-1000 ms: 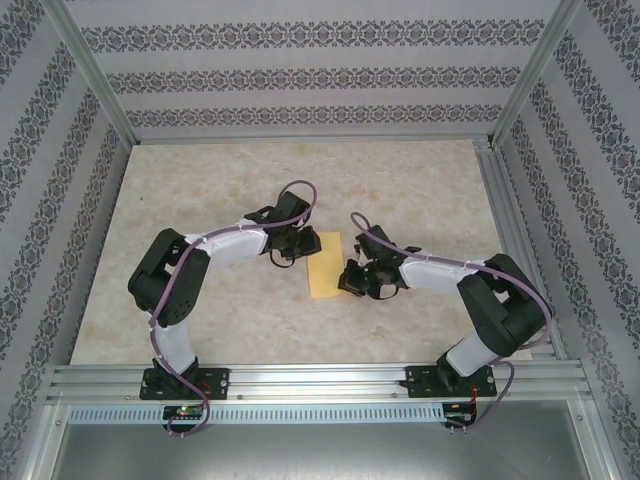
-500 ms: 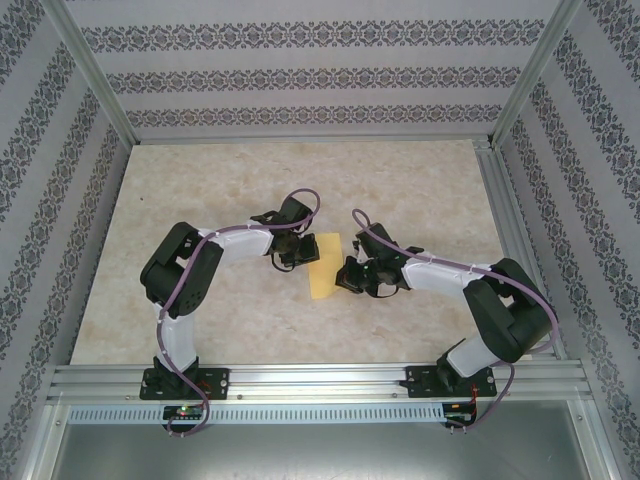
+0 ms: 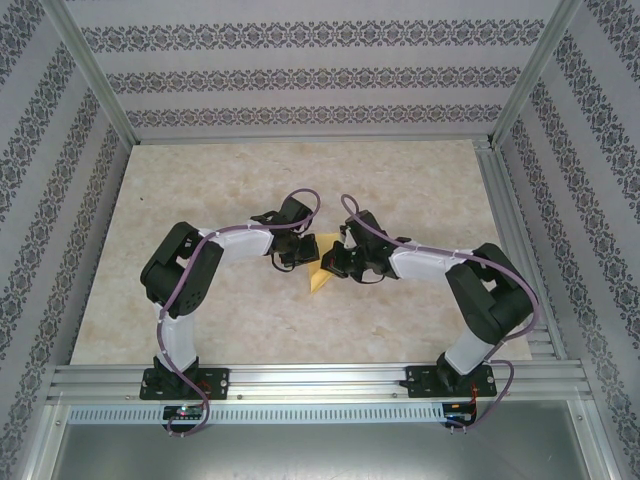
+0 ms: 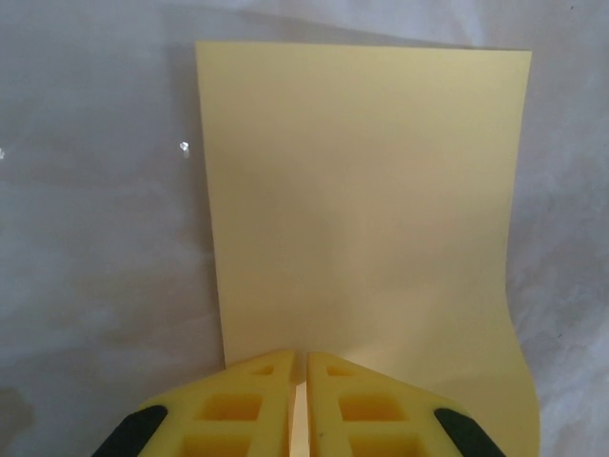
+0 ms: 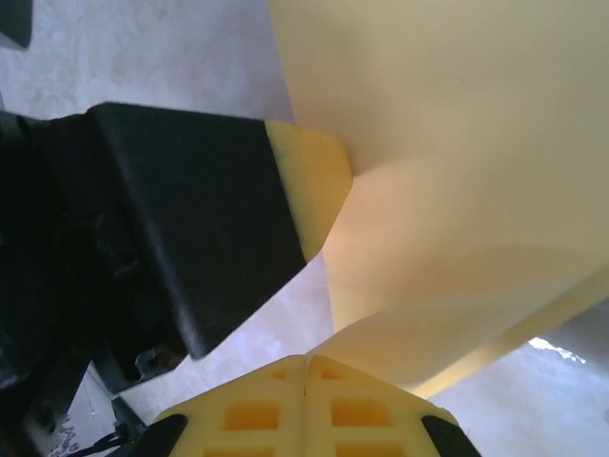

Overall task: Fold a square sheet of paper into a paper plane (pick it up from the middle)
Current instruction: Third fold the triangle at the center of the table.

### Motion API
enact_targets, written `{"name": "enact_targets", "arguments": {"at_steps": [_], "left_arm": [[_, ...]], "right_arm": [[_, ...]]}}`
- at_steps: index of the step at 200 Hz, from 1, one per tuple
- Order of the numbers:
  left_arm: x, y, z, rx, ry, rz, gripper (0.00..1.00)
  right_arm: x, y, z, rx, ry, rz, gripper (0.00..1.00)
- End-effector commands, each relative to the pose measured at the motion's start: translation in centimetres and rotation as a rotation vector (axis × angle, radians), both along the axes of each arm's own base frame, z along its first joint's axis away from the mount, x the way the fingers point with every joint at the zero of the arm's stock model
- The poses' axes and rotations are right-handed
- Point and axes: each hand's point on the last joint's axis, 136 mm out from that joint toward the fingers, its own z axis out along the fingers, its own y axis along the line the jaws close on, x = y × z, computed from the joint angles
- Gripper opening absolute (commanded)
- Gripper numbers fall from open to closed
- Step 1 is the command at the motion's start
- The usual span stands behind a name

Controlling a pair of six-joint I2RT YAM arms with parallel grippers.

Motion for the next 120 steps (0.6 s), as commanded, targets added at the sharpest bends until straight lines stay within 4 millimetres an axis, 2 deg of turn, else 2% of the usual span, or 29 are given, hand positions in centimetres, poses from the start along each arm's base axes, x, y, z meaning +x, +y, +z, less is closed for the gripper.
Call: {"name": "enact_targets", "arguments": {"at_steps": [1, 72, 120], "left_arm": [[0.1, 0.1, -0.5, -0.004, 0.01, -0.014, 0.13], [0.5, -0.3, 1.5, -0.032, -0.023, -0.012, 0.16], [1.0, 0.1, 3.5, -0.028, -0.077, 0.01, 0.19]], "right_arm": [[0.6, 1.1, 0.2, 0.014, -0.017, 0.021, 0.03], [0.0, 1.3, -1.6, -0.022, 0.035, 0.061, 0.06], [-0.1, 1.4, -1.8, -0.036, 0.046, 0.08, 0.09]]}}
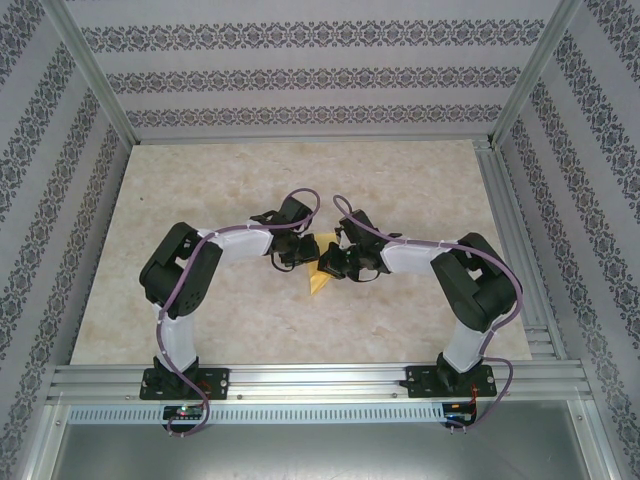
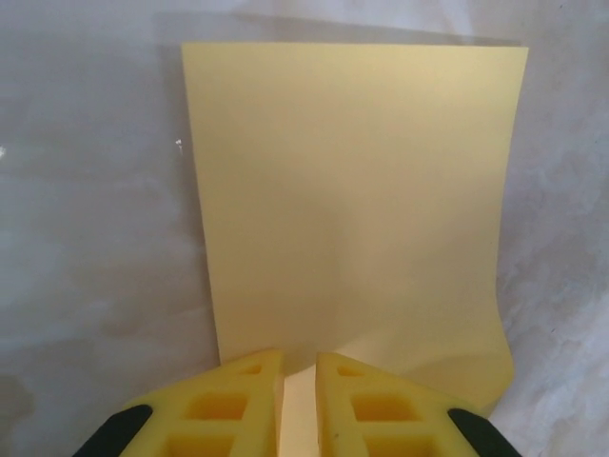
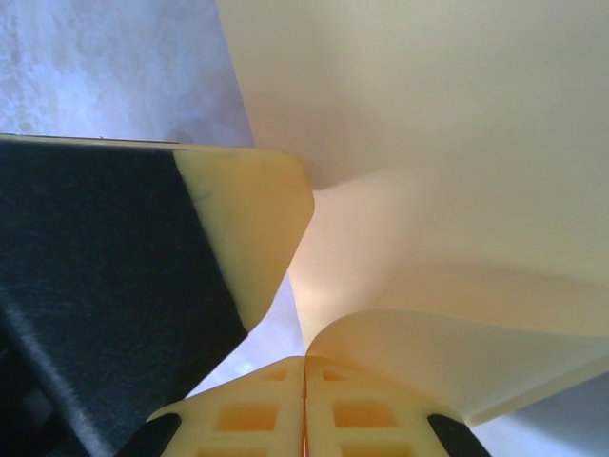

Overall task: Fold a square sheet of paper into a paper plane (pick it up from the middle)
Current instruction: Third fold the triangle at the center of the table.

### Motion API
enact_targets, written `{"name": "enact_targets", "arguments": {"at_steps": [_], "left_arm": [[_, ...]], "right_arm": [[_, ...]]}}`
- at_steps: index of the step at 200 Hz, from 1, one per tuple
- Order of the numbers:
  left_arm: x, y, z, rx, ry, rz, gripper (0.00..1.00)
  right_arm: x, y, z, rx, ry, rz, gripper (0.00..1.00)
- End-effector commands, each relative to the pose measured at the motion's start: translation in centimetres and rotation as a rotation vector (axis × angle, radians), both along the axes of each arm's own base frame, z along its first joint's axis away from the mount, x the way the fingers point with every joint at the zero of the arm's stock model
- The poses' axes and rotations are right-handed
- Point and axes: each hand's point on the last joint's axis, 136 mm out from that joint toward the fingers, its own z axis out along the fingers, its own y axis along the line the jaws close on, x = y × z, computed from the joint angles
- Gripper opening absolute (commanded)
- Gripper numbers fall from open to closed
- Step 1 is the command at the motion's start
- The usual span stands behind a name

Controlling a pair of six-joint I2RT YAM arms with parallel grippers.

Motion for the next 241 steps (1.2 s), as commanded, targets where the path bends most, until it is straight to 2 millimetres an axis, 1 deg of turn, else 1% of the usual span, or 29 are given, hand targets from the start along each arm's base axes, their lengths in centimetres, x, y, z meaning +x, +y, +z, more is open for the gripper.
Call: {"name": "enact_targets", "arguments": {"at_steps": [1, 16, 63, 80, 104, 133, 153, 169, 221, 241], "left_arm": [[1.0, 0.2, 3.0, -0.025, -0.07, 0.009, 0.19], [1.1, 0.4, 2.8, -0.013, -0.072, 0.013, 0.19], [1.1, 0.9, 1.1, 0.012, -0.04, 0.028, 0.15], [0.9, 1.0, 0.5, 0.019, -0.025, 0.031, 0.14], [0.9, 1.1, 0.7, 0.018, -0.031, 0.04, 0.14], [0.5, 2.0, 1.8, 0.018, -0.055, 0.073, 0.15], [-0.4, 2.9, 2.3, 0.013, -0.069, 0.097, 0.16], [-1.4, 3.2, 2.4, -0.017, -0.068, 0.1, 0.17], [-5.2, 2.3, 3.1, -0.097, -0.111, -0.002, 0.26], [-6.1, 2.1, 3.3, -0.109, -0.15, -0.055, 0.3]], "right_arm": [[-0.2, 0.7, 0.1, -0.002, -0.002, 0.047, 0.1], [-0.3, 0.7, 0.0, -0.01, 0.002, 0.056, 0.1], [-0.8, 0.4, -0.7, -0.056, 0.031, 0.093, 0.12], [-0.7, 0.4, -0.8, -0.063, 0.031, 0.095, 0.12], [-0.4, 0.5, -0.7, -0.061, 0.026, 0.092, 0.1], [0.1, 0.7, -0.7, -0.05, 0.018, 0.077, 0.09], [0.5, 0.9, -0.7, -0.049, 0.011, 0.059, 0.08], [0.8, 1.0, -0.6, -0.047, 0.005, 0.049, 0.08], [1.1, 1.2, -0.6, -0.044, 0.007, 0.032, 0.09], [1.1, 1.1, -0.6, -0.046, 0.006, 0.026, 0.08]]}}
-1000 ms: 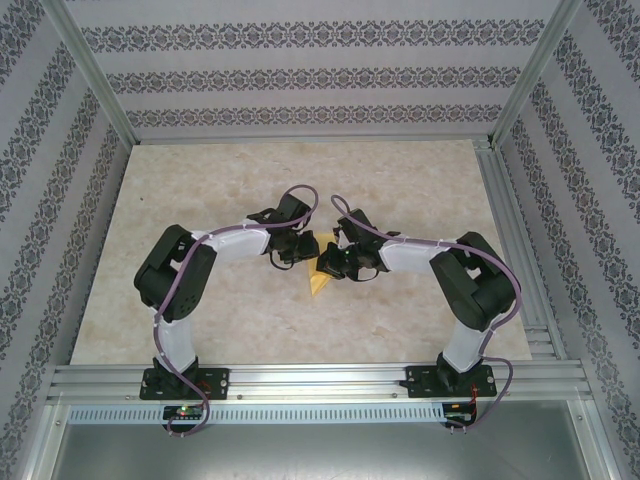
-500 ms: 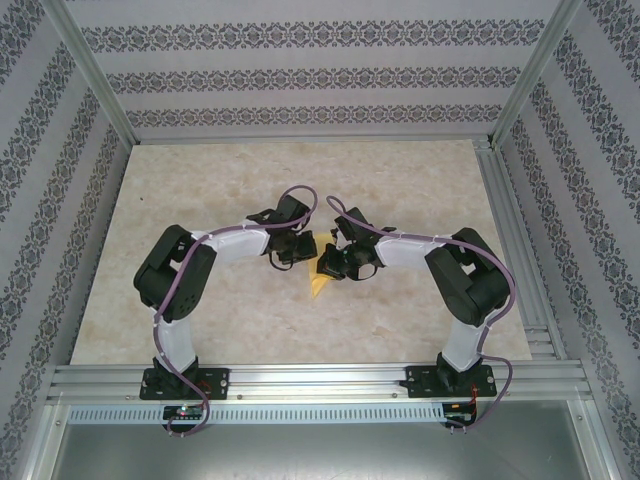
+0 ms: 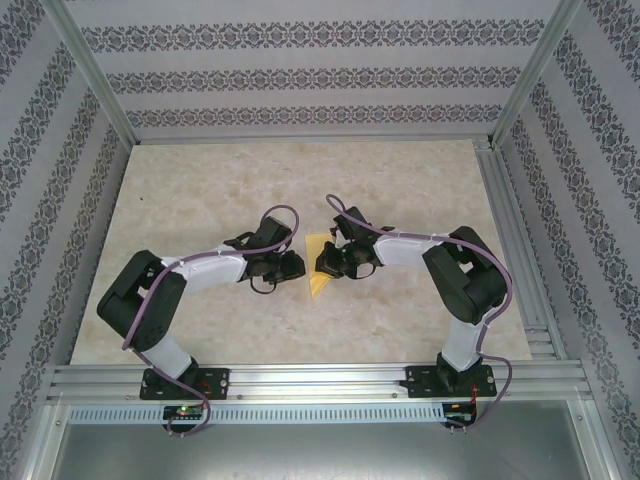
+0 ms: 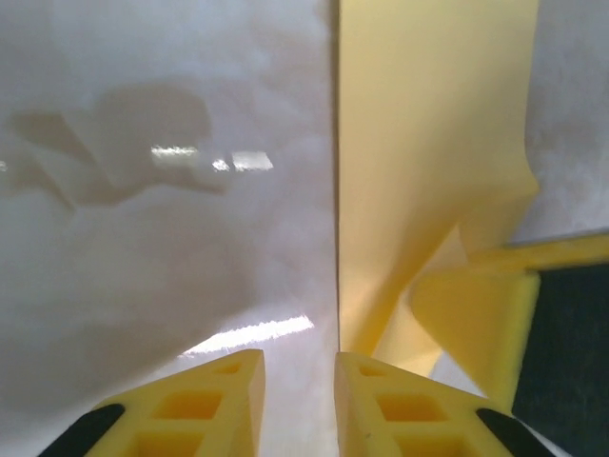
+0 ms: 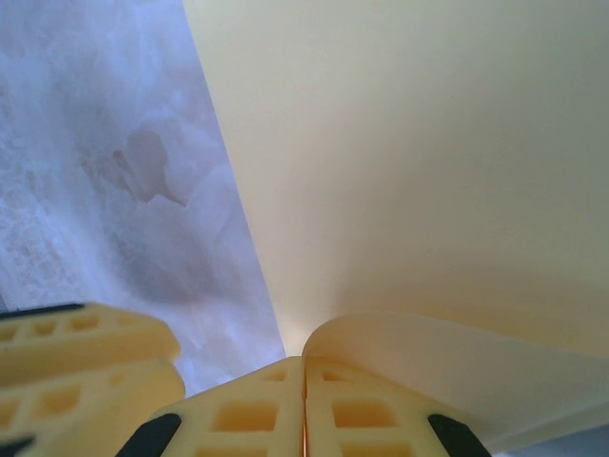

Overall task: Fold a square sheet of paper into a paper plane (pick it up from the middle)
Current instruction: Third fold the triangle at the center of the table.

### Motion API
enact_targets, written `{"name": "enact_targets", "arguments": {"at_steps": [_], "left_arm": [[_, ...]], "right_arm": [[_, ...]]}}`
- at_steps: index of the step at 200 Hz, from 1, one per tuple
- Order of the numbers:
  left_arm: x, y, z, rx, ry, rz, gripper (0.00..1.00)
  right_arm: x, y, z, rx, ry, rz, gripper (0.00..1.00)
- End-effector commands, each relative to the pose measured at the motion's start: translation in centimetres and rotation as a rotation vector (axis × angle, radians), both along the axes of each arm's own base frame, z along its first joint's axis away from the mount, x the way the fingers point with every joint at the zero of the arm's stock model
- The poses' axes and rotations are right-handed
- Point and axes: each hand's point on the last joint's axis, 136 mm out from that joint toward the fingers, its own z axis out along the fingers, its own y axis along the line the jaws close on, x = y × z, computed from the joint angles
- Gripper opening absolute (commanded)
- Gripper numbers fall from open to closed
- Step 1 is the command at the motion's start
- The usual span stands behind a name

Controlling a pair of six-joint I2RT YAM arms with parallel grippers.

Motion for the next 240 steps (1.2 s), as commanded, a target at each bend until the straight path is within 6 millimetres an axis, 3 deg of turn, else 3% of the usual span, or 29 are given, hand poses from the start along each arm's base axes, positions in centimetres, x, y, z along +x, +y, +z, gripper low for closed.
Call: {"name": "enact_targets", "arguments": {"at_steps": [1, 37, 83, 163, 240], "left_arm": [[-0.3, -1.6, 1.9, -0.073, -0.102, -0.08, 0.3], [-1.5, -3.0, 1.4, -0.081, -0.15, -0.183, 0.31], [-2.0, -3.6, -0.2, -0.07, -0.112, -0.197, 0.26], [-2.6, -4.5, -0.5, -0.088, -0.081, -0.207, 0.17], [-2.9, -5.1, 0.3, -0.115, -0.096, -0.215, 0.17]], "right_arm": [[0.9, 0.7, 0.4, 0.006, -0.031, -0.014, 0.08], [0.6, 0.6, 0.4, 0.003, -0.027, 0.0, 0.08], [0.3, 0.2, 0.2, -0.017, -0.026, 0.004, 0.09], [0.3, 0.1, -0.4, -0.026, -0.011, 0.008, 0.09], [0.8, 0.2, -0.9, -0.024, -0.008, 0.001, 0.09]]}}
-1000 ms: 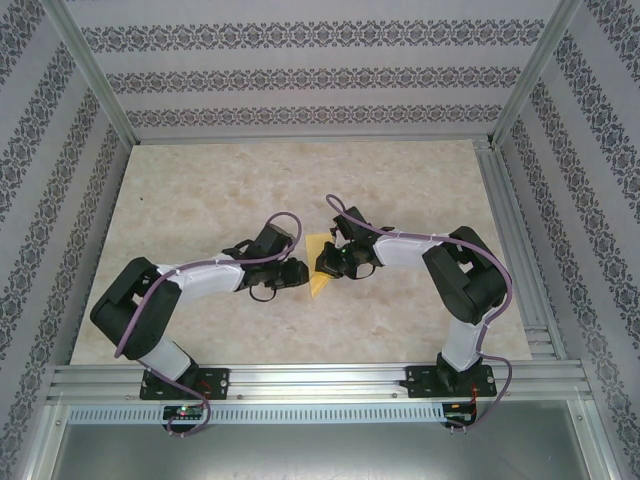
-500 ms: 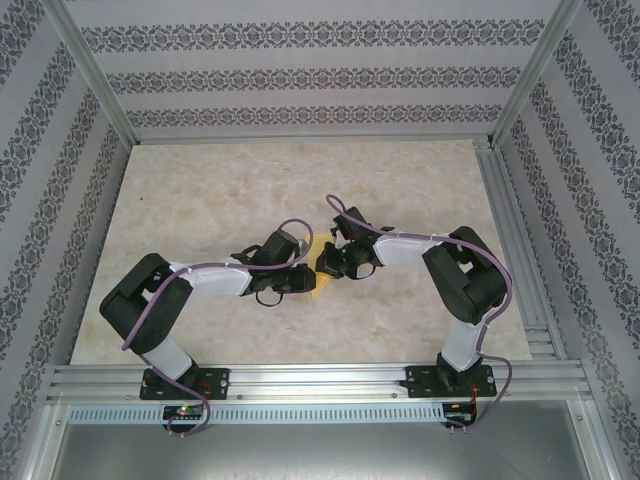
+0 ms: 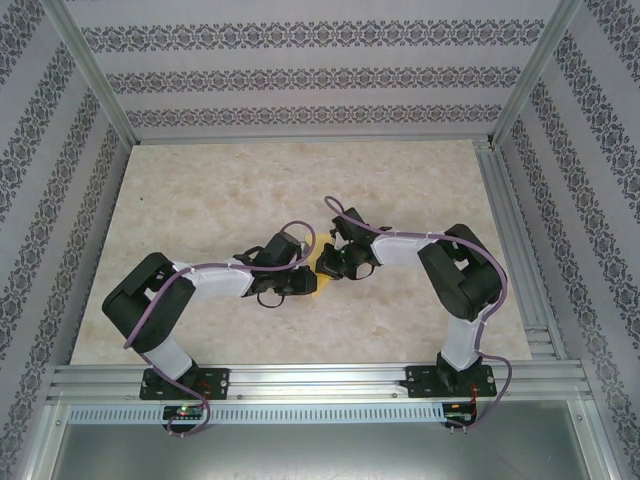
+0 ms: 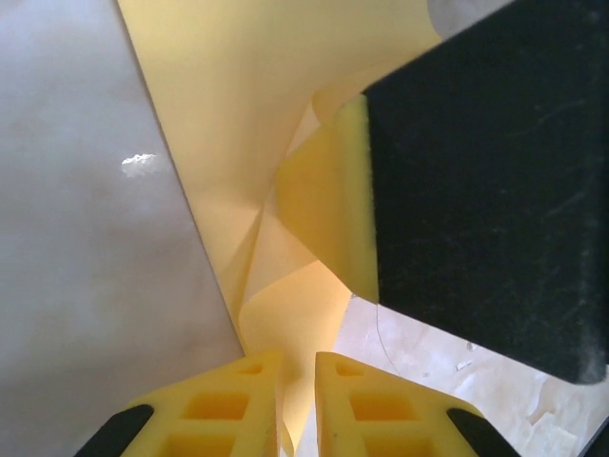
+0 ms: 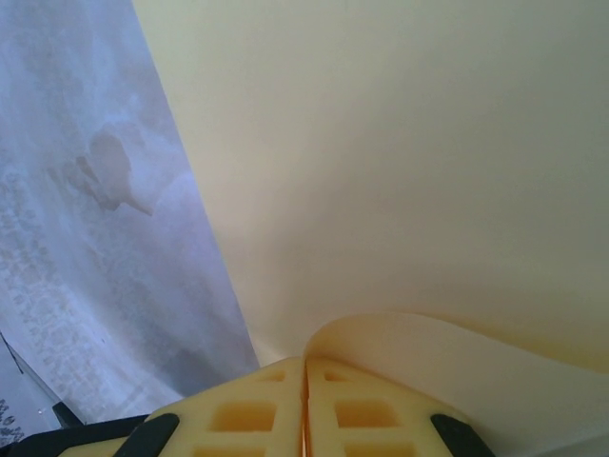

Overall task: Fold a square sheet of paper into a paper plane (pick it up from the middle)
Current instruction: Third fold the triangle at the center of the table.

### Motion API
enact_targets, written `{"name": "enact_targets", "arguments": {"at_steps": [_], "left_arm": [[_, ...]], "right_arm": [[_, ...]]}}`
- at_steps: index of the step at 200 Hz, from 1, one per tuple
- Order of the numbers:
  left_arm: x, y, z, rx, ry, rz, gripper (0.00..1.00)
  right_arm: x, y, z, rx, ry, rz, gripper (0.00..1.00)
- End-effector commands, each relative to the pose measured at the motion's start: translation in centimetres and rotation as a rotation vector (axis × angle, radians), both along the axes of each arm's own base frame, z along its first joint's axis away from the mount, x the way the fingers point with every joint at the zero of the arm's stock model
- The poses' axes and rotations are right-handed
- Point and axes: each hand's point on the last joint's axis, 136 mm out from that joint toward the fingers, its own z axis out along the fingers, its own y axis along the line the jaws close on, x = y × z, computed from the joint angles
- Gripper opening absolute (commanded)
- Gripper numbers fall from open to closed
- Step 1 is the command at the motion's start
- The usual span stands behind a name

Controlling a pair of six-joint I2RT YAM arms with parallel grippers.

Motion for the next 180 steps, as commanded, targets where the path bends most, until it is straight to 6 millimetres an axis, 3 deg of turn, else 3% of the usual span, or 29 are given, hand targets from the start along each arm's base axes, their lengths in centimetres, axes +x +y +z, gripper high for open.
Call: {"name": "enact_targets", "arguments": {"at_steps": [1, 71, 180], "left_arm": [[0.1, -1.2, 1.1, -0.044, -0.028, -0.014, 0.17], [-0.2, -1.5, 0.5, -0.034, -0.017, -0.029, 0.17], [-1.4, 0.0, -1.9, 0.055, 0.022, 0.0, 0.15]], "right_arm": [[0.8, 0.3, 0.1, -0.004, -0.03, 0.003, 0.09], [0.7, 0.2, -0.1, -0.006, -0.025, 0.006, 0.09], [0.8, -0.4, -0.8, -0.028, -0.019, -0.002, 0.1]]}}
